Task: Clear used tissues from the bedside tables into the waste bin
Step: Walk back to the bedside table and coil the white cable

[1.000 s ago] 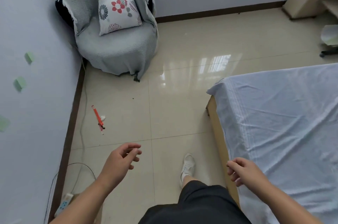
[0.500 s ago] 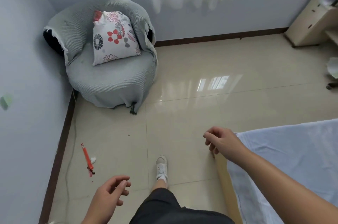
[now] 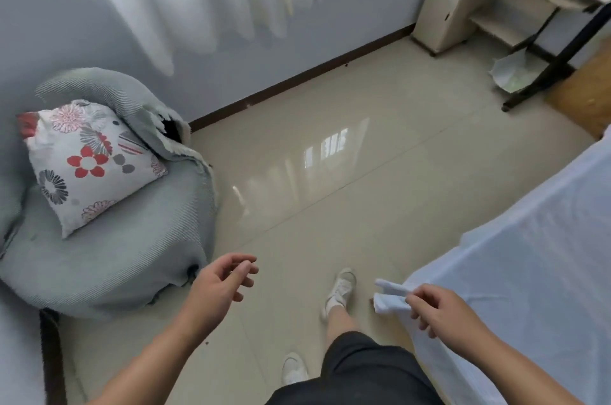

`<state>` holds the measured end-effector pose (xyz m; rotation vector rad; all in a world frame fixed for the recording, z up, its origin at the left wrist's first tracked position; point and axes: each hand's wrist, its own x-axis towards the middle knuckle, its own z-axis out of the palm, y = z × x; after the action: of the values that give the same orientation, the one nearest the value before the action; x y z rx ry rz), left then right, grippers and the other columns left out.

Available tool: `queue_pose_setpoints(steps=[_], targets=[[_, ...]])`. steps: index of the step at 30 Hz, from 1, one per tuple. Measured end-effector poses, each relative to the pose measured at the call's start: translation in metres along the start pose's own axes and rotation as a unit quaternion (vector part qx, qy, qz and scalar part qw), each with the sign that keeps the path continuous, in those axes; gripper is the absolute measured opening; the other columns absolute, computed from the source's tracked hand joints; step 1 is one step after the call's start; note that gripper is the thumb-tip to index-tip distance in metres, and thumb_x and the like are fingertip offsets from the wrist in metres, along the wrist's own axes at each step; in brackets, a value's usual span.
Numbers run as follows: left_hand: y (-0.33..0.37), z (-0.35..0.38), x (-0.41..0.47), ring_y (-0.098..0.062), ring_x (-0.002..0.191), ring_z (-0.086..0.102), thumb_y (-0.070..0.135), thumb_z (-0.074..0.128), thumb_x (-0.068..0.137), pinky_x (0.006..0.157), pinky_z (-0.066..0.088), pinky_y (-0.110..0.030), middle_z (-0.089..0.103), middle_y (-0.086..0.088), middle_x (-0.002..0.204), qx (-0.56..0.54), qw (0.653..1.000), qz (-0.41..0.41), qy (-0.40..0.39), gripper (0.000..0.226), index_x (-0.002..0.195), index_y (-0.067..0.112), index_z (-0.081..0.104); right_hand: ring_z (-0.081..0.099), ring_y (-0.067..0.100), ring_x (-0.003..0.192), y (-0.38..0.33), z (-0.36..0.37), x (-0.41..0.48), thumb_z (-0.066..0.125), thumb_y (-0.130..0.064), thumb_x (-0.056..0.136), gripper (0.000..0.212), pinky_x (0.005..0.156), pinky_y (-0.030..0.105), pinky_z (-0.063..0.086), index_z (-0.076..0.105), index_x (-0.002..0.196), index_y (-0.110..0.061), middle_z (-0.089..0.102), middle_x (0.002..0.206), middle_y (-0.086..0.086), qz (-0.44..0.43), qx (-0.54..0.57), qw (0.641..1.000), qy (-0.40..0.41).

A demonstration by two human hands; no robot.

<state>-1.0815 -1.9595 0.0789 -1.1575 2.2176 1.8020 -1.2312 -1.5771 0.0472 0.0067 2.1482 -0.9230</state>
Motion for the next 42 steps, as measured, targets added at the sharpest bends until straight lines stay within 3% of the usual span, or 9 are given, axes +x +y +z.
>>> queue_pose_setpoints(steps=[7, 12, 19, 27, 30, 37, 42], targets=[[0.091, 0.050, 0.136, -0.008, 0.081, 0.074, 0.016, 0.064, 0.105, 0.063, 0.057, -0.020, 0.081, 0.010, 0.099, 0.116, 0.991, 0.005, -0.067, 0.017, 0.106, 0.025, 0.078, 0.064, 0.014, 0.059, -0.015, -0.065, 0.115, 0.064, -0.020, 0.098, 0.021, 0.055, 0.027, 0.054, 0.072, 0.083, -0.008, 0.076, 0.074, 0.003, 0.080, 0.091, 0.992, 0.035], [0.131, 0.073, 0.200, -0.020, 0.079, 0.075, 0.009, 0.064, 0.104, 0.065, 0.056, -0.036, 0.083, 0.001, 0.092, 0.133, 0.989, -0.026, -0.059, 0.019, 0.101, 0.019, 0.080, 0.059, 0.011, 0.055, -0.080, -0.132, 0.186, 0.063, -0.020, 0.098, 0.020, 0.052, 0.026, 0.049, 0.069, 0.083, -0.008, 0.072, 0.070, 0.000, 0.055, 0.141, 0.988, 0.038], [0.212, 0.140, 0.325, -0.033, 0.079, 0.071, 0.004, 0.064, 0.104, 0.065, 0.051, -0.036, 0.082, -0.013, 0.093, 0.130, 0.988, -0.044, -0.068, 0.019, 0.098, 0.011, 0.080, 0.064, 0.007, 0.060, -0.141, -0.251, 0.278, 0.063, -0.031, 0.096, 0.019, 0.056, 0.027, 0.052, 0.070, 0.086, -0.018, 0.074, 0.073, -0.005, -0.001, 0.174, 0.979, 0.106], [0.365, 0.315, 0.497, -0.028, 0.082, 0.071, 0.009, 0.062, 0.106, 0.066, 0.051, -0.037, 0.082, -0.009, 0.096, 0.176, 0.962, 0.009, -0.210, 0.018, 0.104, 0.014, 0.079, 0.064, 0.007, 0.062, -0.097, -0.363, 0.310, 0.060, -0.028, 0.100, 0.021, 0.059, 0.027, 0.054, 0.070, 0.086, -0.016, 0.074, 0.078, -0.002, 0.127, 0.238, 0.938, 0.219], [0.432, 0.397, 0.533, -0.026, 0.085, 0.075, 0.014, 0.062, 0.106, 0.068, 0.055, -0.037, 0.083, -0.002, 0.094, 0.219, 0.935, 0.054, -0.273, 0.018, 0.105, 0.020, 0.079, 0.065, 0.010, 0.065, -0.064, -0.383, 0.300, 0.059, -0.028, 0.101, 0.023, 0.063, 0.030, 0.055, 0.070, 0.085, -0.015, 0.075, 0.080, 0.000, 0.193, 0.264, 0.915, 0.236], [0.546, 0.612, 0.580, -0.021, 0.088, 0.075, 0.015, 0.061, 0.106, 0.067, 0.055, -0.031, 0.080, 0.000, 0.098, 0.304, 0.860, 0.140, -0.385, 0.017, 0.107, 0.022, 0.076, 0.064, 0.016, 0.061, 0.025, -0.444, 0.321, 0.063, -0.026, 0.098, 0.022, 0.056, 0.028, 0.051, 0.074, 0.081, -0.017, 0.075, 0.074, 0.003, 0.298, 0.359, 0.837, 0.286], [0.586, 0.708, 0.593, -0.024, 0.090, 0.076, 0.014, 0.059, 0.107, 0.067, 0.055, -0.034, 0.080, -0.003, 0.100, 0.319, 0.859, 0.123, -0.382, 0.018, 0.108, 0.021, 0.076, 0.067, 0.012, 0.065, 0.056, -0.559, 0.367, 0.058, -0.031, 0.099, 0.024, 0.062, 0.030, 0.054, 0.072, 0.085, -0.018, 0.075, 0.081, 0.001, 0.284, 0.351, 0.850, 0.270]])
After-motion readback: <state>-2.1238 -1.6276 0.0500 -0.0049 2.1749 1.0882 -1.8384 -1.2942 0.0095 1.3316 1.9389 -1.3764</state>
